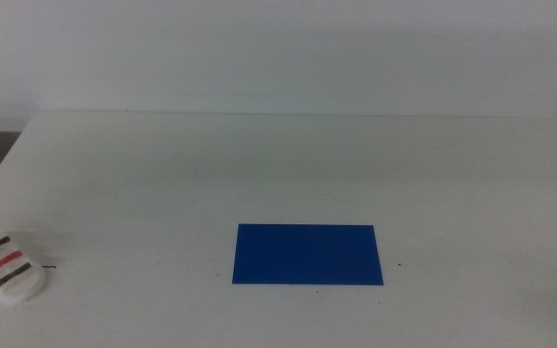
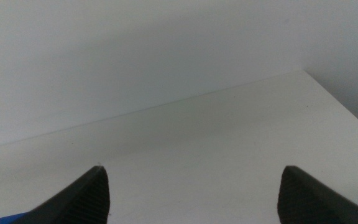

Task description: Use one arm to grab the shoe from the table and place it on the mat.

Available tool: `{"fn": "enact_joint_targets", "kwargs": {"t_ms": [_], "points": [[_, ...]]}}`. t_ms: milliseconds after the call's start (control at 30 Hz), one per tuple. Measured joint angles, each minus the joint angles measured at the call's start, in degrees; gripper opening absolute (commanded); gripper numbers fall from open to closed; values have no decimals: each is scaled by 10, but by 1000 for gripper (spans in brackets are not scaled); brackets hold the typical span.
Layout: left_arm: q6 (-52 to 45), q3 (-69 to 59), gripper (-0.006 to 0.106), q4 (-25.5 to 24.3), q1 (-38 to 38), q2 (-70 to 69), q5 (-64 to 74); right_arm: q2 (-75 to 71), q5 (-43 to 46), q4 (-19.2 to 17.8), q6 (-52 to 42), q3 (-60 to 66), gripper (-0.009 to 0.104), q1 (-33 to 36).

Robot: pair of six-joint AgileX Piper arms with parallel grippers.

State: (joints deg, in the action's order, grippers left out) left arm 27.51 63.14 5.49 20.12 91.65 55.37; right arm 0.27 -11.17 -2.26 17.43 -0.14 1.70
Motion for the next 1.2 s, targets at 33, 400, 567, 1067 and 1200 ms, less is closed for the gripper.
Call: {"fn": "enact_joint_targets", "kwargs": {"t_ms": [33,400,567,1067,1200], "points": [[1,6,94,-1,-1,15,-3,0,0,0,0,0,79,0],[-5,17,94,-7,-25,115,-71,0,0,0,0,0,79,0],[-5,17,90,-10,-32,130,-83,0,0,0,0,0,79,0],[9,23,10,-11,-38,131,-63,0,0,0,0,0,79,0],[9,72,6,-21,-81,131,1,0,0,0,0,0,79,0]]}}
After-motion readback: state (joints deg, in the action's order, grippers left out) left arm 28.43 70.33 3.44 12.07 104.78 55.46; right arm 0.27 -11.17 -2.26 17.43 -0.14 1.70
